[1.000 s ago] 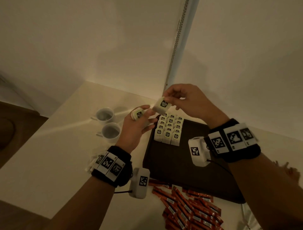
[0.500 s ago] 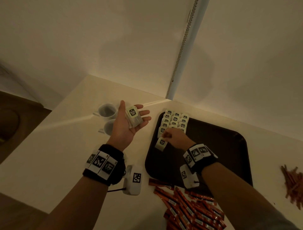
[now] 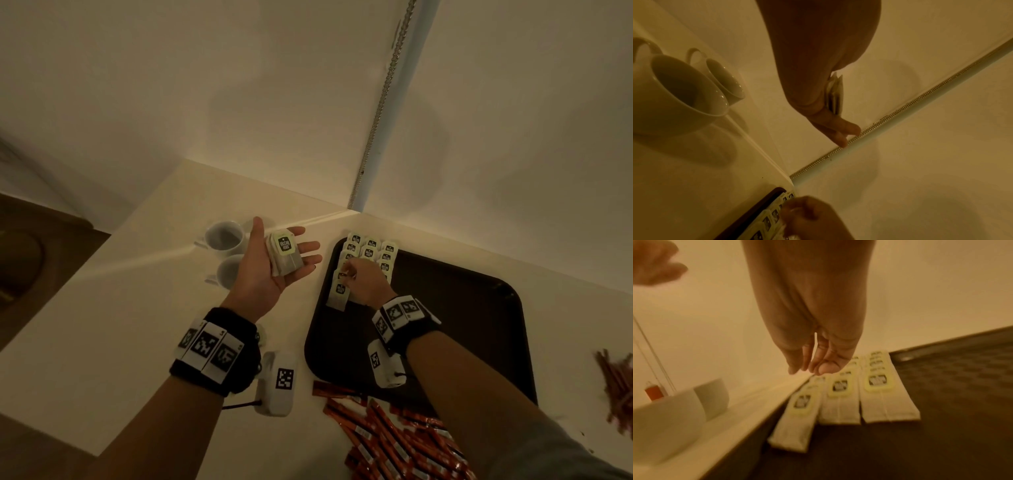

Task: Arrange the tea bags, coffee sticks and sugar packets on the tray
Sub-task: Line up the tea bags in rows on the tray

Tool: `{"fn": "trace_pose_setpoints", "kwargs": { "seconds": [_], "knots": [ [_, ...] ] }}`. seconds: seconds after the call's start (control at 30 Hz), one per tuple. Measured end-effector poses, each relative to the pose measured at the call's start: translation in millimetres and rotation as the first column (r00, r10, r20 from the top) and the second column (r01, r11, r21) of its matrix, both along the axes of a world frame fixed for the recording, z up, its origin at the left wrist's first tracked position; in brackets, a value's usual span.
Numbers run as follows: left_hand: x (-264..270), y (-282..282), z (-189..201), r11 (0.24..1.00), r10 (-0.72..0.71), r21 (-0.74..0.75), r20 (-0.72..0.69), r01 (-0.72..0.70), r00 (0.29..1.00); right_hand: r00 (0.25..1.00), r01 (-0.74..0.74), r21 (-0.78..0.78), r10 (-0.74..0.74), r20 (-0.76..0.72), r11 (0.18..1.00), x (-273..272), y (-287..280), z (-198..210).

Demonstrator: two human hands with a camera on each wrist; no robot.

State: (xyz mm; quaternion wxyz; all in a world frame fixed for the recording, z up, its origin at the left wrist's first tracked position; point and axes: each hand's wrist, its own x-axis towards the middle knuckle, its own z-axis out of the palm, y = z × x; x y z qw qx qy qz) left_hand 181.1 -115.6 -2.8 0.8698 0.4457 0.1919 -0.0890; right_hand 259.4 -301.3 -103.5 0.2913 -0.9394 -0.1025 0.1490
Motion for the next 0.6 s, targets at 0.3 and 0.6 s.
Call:
{"fn": "trace_pose_setpoints", "kwargs": {
  "seconds": [0.3, 0.6],
  "knots": [
    [-1.9, -9.6, 9.1, 0.985, -0.155, -0.077, 0.002, 0.155, 0.988, 0.899, -0.349, 0.366, 0.199, 0.390, 0.862, -21.1, 33.2, 116.6],
    [-4.1, -17.0, 20.9, 0.972, -0.234, 0.039, 0.091, 0.232, 0.968, 0.902, -0.312, 0.308, 0.178, 0.394, 0.899, -14.5, 24.5, 154.3]
  ]
}}
